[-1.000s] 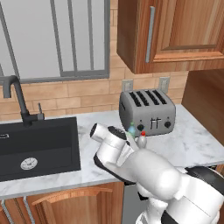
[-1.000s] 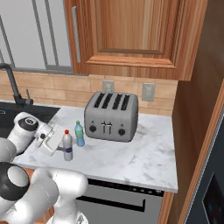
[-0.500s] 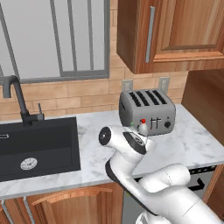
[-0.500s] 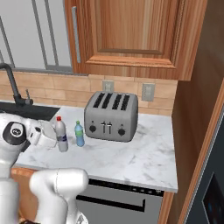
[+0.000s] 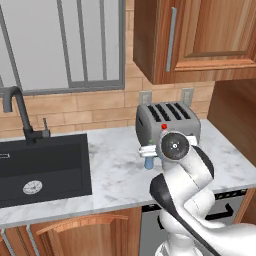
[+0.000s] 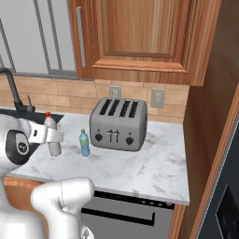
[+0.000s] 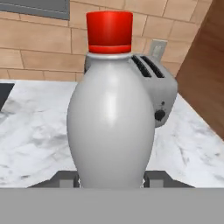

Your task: Take the bottled waters from the counter and place them in the freezer to freeze. Close the freezer door after placing the bottles.

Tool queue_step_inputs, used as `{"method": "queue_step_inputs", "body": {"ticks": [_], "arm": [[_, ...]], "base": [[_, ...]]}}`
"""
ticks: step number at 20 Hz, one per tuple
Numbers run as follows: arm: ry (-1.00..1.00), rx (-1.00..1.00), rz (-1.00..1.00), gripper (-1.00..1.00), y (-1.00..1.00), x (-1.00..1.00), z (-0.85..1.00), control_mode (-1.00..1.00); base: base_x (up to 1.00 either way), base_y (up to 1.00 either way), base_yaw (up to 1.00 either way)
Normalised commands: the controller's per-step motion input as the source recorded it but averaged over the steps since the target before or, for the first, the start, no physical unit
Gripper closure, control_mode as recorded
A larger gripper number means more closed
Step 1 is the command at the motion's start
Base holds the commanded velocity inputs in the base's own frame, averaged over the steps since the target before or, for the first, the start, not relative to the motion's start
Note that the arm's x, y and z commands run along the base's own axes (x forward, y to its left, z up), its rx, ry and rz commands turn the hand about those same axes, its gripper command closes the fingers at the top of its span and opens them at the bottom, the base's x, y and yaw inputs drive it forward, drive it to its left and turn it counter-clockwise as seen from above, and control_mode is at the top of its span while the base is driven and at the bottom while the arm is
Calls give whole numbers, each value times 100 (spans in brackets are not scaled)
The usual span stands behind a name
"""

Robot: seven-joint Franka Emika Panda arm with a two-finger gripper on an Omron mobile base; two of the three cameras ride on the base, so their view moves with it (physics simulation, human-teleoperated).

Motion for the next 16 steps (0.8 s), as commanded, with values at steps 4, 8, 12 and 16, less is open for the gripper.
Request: {"method": "queue_step_inputs", "body": {"ticks": [4,8,12,16], "arm": [[19,12,55,100,-24,-43,66,-100],[1,42,35,100,-66,-52,14,-100],[0,24,7,100,-51,-54,1,-100],[1,7,-19,100,-22,-39,0,-100]], "base": [[0,0,0],[0,0,0],[0,0,0],[0,0,0]]}}
